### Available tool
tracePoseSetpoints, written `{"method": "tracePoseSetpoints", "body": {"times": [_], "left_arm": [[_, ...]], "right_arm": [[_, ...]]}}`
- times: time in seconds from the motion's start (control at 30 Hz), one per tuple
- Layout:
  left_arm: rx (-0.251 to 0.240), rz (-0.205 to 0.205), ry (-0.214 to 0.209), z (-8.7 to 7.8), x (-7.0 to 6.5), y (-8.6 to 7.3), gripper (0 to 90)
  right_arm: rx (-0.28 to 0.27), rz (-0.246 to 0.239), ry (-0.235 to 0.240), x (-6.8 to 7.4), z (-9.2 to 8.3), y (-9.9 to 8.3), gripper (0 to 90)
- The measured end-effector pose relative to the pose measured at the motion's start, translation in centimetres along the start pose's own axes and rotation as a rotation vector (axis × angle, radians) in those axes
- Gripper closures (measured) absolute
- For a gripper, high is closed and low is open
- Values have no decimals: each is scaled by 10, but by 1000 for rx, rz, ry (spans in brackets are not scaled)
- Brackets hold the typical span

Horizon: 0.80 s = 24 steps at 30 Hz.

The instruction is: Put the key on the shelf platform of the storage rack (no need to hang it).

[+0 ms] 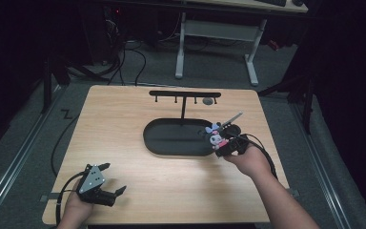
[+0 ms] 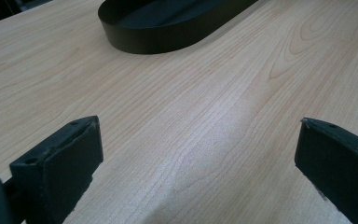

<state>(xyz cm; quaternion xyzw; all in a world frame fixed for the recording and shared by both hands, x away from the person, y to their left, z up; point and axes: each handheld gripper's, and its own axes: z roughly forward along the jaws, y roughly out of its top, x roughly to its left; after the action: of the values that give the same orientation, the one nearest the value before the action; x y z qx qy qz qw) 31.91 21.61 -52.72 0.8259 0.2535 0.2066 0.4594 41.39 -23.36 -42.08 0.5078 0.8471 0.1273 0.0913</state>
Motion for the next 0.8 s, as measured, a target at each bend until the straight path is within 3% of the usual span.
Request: {"method": "tracePoseSetpoints", "body": {"times": [0.33,0.8], "left_arm": [[-1,4,6,-1,0,0,14],[4,-2,9,-6,0,-4,12]], "right_arm": [[-4,5,9,2,9,15,474],[-5,-50,12,21,18,43,473]]}}
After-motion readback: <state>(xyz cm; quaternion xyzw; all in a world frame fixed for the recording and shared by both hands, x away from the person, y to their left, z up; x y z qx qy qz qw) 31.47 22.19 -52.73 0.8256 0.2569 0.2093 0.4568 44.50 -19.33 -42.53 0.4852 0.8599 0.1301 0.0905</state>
